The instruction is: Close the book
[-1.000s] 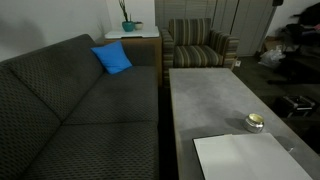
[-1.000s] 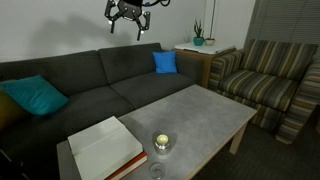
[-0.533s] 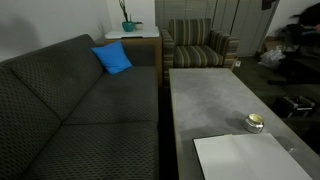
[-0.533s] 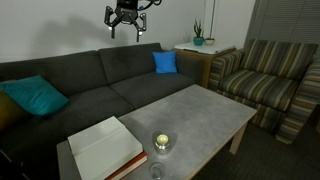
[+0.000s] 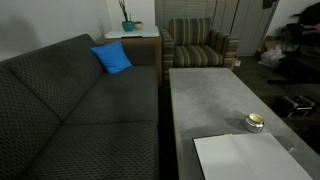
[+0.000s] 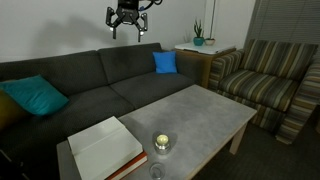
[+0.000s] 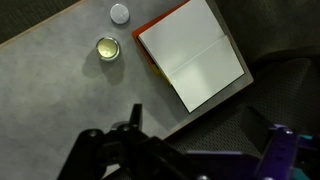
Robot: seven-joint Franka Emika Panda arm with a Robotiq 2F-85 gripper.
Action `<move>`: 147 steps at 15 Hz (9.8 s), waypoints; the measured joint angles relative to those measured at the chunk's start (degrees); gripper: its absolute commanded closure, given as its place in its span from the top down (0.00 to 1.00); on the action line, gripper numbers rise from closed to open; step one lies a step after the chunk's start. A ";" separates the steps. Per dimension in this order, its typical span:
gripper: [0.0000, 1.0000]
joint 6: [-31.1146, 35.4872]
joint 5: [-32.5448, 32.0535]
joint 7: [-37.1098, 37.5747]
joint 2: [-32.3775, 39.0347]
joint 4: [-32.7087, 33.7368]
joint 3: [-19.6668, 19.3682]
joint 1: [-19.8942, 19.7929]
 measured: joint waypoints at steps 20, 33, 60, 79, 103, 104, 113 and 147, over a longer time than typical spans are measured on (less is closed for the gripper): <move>1.00 3.88 -3.99 3.81 15.02 7.25 4.13 4.87; 1.00 -0.92 -2.06 14.18 31.46 20.41 4.13 7.58; 1.00 8.38 -2.29 54.26 44.10 25.91 -1.58 17.08; 1.00 8.62 2.29 60.25 50.79 30.44 -2.11 17.16; 1.00 21.30 1.80 67.66 50.95 22.96 -6.40 18.32; 1.00 24.15 1.80 67.56 50.95 22.44 -6.40 18.32; 1.00 31.63 1.42 65.86 50.92 20.99 -7.01 19.17; 1.00 46.44 10.22 55.96 50.95 15.41 -2.24 7.09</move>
